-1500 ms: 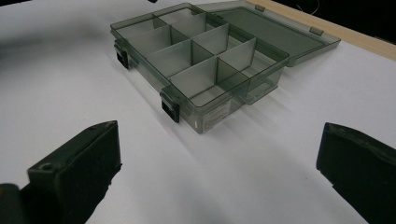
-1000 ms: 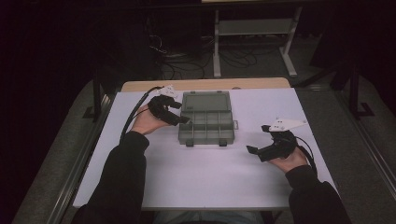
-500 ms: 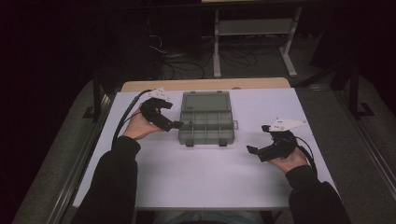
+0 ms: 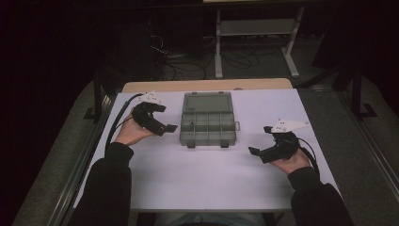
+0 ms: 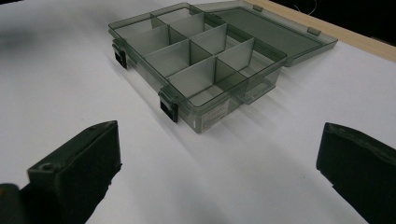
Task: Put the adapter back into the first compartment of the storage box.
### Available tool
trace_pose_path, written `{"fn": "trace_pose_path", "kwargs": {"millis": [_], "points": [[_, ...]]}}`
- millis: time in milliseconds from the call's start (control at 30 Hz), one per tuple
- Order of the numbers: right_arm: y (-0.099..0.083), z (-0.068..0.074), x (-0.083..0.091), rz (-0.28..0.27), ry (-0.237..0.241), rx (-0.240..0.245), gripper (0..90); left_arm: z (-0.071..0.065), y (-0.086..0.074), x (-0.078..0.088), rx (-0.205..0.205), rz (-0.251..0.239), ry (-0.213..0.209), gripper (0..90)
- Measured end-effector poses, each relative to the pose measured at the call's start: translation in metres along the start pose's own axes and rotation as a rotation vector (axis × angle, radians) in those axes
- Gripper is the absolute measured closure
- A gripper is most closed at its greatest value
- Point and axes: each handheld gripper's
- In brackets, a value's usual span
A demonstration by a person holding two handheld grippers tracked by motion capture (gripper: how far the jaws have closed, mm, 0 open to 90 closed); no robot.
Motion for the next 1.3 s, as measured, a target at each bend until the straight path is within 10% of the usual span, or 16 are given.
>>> {"fn": "trace_pose_path", "kwargs": {"millis": [1300], "points": [[0.0, 0.0, 0.0, 0.005, -0.009, -0.002, 0.0, 0.012, -0.075, 0.067, 0.124, -0.113, 0.133, 0.0]]}}
Point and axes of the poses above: each handheld gripper's, and its own axes: x roughly backward along the jaws, y roughly out of its top, z roughly to its left, and after that the axes turned 13 degrees about y, right-handed
